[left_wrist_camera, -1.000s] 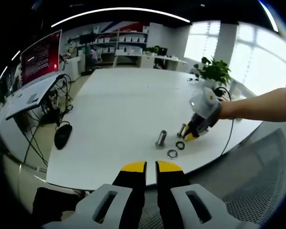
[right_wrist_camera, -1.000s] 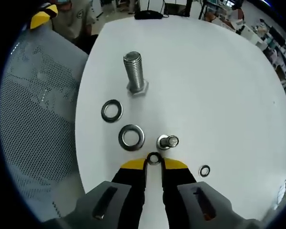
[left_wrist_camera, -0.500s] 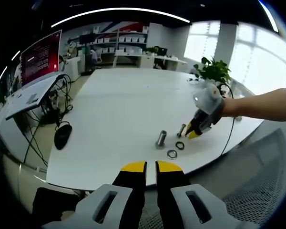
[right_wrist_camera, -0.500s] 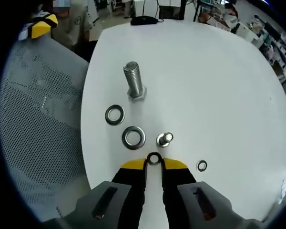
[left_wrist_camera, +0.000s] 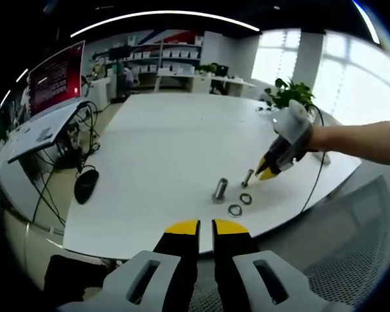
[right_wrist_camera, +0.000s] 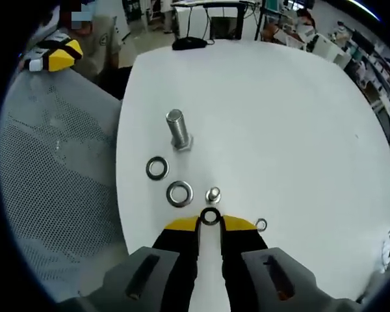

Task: Place the washer onto the threaded stud by aligning its center hole with the stud, sliding it down to the base, and recovering from edge contact or off-axis alignment until the washer reaches the visible bottom stop.

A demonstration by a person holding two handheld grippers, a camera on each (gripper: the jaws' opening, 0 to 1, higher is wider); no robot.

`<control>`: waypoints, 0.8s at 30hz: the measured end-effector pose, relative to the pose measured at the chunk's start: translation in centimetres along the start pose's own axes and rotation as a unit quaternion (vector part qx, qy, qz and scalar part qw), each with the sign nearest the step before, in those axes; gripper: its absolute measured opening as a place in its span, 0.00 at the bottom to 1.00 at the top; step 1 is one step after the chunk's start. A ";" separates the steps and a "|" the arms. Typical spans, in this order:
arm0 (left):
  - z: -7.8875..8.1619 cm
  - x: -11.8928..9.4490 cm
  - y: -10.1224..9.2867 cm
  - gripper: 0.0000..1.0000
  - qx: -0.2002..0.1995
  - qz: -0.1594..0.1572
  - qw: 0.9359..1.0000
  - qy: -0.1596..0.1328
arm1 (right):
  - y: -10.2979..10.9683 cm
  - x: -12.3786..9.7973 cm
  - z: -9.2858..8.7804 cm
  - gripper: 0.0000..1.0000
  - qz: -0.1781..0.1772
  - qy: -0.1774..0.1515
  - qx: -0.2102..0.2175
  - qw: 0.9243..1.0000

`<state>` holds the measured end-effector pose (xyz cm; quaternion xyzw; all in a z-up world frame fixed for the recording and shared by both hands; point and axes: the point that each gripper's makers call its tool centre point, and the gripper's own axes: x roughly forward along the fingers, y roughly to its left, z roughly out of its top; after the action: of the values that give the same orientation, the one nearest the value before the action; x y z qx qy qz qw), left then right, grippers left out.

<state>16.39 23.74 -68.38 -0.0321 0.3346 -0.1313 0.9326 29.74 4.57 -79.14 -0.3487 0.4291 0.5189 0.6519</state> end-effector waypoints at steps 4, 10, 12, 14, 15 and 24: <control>0.0 0.0 0.0 0.05 0.000 0.000 1.000 -0.001 | -0.1 -0.5 0.7 0.13 -0.002 -0.005 -0.005 1.000; 0.0 0.0 0.0 0.05 0.000 0.000 1.000 -0.001 | -0.1 -1.0 1.4 0.13 -0.004 -0.011 -0.012 1.000; 0.1 0.0 0.0 0.05 0.000 0.000 1.000 -0.002 | -0.1 -0.9 1.6 0.13 -0.005 -0.010 -0.013 1.000; 0.1 0.0 0.0 0.05 -0.001 0.001 1.000 -0.002 | -0.2 -0.8 1.7 0.13 -0.004 -0.009 -0.014 1.000; 0.1 0.0 0.0 0.05 -0.001 0.001 1.000 -0.002 | -0.2 -0.7 1.8 0.13 -0.005 -0.008 -0.015 1.000; 0.1 0.0 0.0 0.05 -0.002 0.002 1.000 -0.003 | -0.3 0.3 2.3 0.13 -0.002 0.003 -0.027 1.000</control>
<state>16.40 23.79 -68.32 -0.0334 0.3324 -0.1286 0.9337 30.55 6.71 -78.48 -0.3686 0.4160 0.5280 0.6421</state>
